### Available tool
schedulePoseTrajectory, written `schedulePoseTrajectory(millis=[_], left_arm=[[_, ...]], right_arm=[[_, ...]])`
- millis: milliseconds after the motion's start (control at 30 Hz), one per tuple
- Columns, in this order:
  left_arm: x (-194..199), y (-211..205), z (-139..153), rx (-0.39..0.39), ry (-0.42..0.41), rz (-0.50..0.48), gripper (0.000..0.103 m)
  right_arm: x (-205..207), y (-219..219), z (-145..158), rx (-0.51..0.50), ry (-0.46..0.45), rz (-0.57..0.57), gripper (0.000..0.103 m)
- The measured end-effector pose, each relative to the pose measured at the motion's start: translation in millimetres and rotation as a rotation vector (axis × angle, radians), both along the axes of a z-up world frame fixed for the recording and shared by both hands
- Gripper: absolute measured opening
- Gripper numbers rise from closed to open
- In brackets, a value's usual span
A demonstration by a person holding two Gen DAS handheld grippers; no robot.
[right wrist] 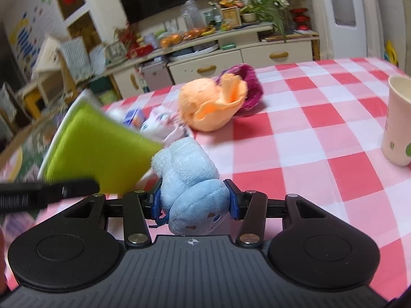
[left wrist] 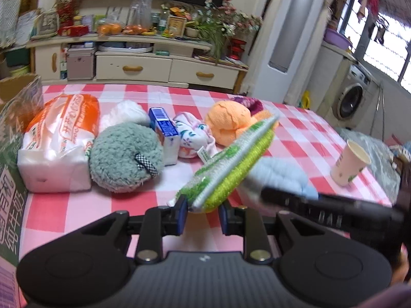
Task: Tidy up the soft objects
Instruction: 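Lift the blue doll with the right tool while the left tool lifts the green sponge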
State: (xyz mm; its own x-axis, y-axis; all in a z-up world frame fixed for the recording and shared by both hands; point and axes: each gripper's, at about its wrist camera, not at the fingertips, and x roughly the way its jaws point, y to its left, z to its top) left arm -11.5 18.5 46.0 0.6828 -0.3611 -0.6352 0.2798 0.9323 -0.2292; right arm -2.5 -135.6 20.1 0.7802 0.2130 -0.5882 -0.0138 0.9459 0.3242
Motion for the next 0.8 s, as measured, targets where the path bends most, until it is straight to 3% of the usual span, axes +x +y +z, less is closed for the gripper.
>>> schedulePoseTrajectory(millis=[133,233,467,633,667,733,800], left_arm=[[2.3,-7.6,-3.5,0.085,-0.048,-0.025,0.042],[3.9,-16.2,-6.5,0.172,-0.095,-0.039,0.056],[-1.1,-34.2,-10.0,0.349,-0.25,-0.117,0.071],[-8.9,-43.6,-10.4,0.406,-0.324,-0.191,0.068],[-9.5,-45.5,-11.5,0.418,-0.326,-0.2,0.064],[-8.8,-48.4,-13.5,0.424,-0.309,-0.212,0.046],[-8.7,-51.1,-15.3,0.42,-0.29,-0.217,0.039]], right_arm=[[10.4,-9.1,-10.0,0.079,0.044,0.005,0.06],[12.4,-8.3,-10.9,0.08,0.051,0.02,0.06],[11.4,-8.1,-7.6,0.083,0.056,0.037,0.06],[10.5,-17.4,-6.0,0.127,0.059,0.024,0.06],[9.4,-17.4,-6.0,0.133,0.058,0.025,0.06],[7.9,-16.7,-5.9,0.138,0.057,0.031,0.06],[6.6,-15.0,-5.3,0.141,0.054,0.04,0.06]])
